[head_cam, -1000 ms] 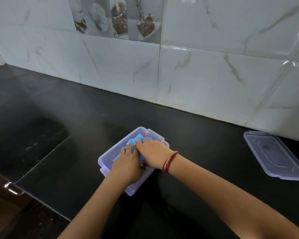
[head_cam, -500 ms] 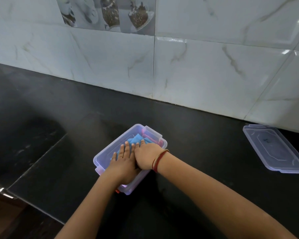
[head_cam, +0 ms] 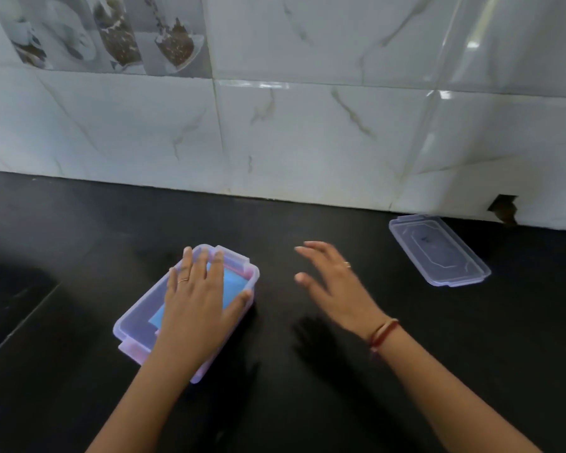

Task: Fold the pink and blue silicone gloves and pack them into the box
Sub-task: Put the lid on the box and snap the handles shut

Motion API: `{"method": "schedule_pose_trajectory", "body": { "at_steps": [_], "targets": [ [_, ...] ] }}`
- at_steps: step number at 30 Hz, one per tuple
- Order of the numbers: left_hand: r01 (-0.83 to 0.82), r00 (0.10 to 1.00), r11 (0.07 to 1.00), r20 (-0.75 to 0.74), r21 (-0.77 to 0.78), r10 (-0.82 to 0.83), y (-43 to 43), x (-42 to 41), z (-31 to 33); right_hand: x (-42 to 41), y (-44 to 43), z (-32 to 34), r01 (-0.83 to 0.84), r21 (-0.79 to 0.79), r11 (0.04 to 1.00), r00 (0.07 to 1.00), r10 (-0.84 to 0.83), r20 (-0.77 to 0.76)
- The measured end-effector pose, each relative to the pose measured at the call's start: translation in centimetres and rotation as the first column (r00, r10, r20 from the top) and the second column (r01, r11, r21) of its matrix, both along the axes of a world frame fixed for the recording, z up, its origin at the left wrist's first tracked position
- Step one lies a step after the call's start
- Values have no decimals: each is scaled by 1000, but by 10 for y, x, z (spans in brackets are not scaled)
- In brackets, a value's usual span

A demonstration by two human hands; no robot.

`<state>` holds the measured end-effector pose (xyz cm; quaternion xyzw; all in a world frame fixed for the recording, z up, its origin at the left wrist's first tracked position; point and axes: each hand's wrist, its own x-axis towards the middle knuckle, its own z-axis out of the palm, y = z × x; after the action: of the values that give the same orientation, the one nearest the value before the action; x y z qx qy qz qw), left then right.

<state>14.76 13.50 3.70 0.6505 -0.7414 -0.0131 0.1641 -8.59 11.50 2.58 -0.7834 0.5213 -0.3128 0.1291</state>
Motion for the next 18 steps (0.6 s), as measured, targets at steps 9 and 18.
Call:
{"method": "schedule_pose_trajectory", "body": {
  "at_steps": [9, 18],
  "targets": [
    [188, 982, 982, 14, 24, -188, -19, -90, -22, -146, -26, -52, 622, 266, 737, 783, -574, -240],
    [549, 821, 792, 5, 266, -571, -35, -201, -63, -155, -24, -61, 729, 178, 661, 676, -654, -340]
  ]
}}
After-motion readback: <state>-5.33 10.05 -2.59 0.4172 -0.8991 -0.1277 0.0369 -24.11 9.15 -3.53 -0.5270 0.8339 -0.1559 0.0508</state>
